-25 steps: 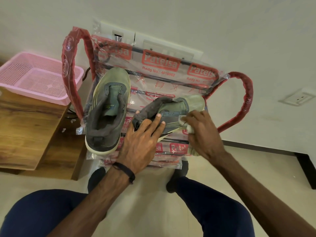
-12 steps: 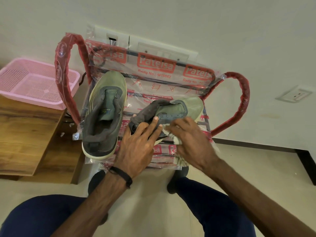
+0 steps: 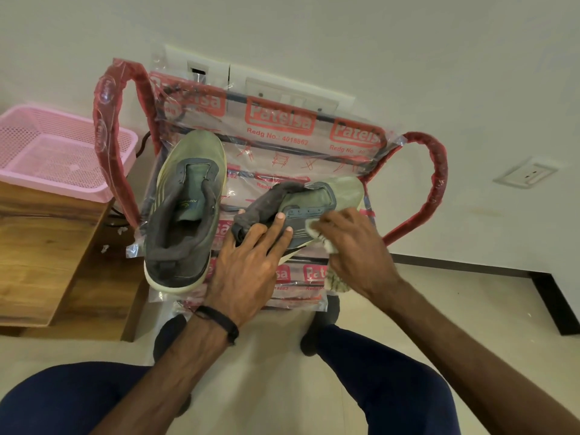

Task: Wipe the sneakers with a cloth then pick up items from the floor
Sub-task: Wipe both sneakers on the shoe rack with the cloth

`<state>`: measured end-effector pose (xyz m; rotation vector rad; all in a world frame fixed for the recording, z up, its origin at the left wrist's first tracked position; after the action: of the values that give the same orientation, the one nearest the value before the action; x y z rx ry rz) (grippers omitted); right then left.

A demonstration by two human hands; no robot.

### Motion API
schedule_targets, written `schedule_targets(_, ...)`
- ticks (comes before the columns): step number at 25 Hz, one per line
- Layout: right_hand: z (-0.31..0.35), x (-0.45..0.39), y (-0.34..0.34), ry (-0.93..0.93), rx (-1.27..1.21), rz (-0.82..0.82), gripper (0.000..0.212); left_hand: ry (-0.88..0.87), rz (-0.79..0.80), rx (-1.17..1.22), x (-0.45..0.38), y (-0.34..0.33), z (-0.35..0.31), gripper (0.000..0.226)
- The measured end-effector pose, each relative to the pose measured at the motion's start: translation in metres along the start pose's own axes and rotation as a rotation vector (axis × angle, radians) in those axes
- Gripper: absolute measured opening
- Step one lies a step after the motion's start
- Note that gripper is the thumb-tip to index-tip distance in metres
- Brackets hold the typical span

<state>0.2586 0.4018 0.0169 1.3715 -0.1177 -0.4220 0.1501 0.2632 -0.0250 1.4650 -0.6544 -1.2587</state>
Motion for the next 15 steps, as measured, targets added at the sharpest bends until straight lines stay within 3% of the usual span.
schedule_targets(3, -0.034, -0.009, 0.006, -0.222, -0.044, -0.052, 0.039, 0.011, 0.007, -0.003, -0.003, -0.001, 0.0, 0.081)
schedule_targets(7, 0.027, 0.006, -0.006, 0.002, -0.064, -0.032, 0.047, 0.019, -0.009, 0.007, 0.0, -0.001, 0.002, 0.082)
schedule_targets(10, 0.017, -0.003, -0.001, 0.085, 0.01, -0.002, 0.05, 0.004, 0.002, -0.006, -0.001, 0.0, 0.001, 0.082)
schedule_targets(13, -0.032, -0.009, 0.005, -0.121, 0.007, -0.051, 0.045, 0.01, 0.013, -0.008, -0.003, 0.0, 0.001, 0.079)
schedule_targets(15, -0.026, -0.004, 0.002, -0.174, -0.002, -0.064, 0.044, 0.013, 0.008, 0.0, -0.004, 0.0, 0.002, 0.079)
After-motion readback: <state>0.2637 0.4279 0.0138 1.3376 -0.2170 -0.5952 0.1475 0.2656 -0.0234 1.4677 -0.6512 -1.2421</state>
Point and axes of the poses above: each hand's wrist, its own x-axis away from the middle knuckle, its own y-axis out of the back of the hand, z = x × y, the point moved 5 cm from there along -x, towards the middle knuckle, and after that the axes turned 12 degrees about -x, right-handed, at the moved point
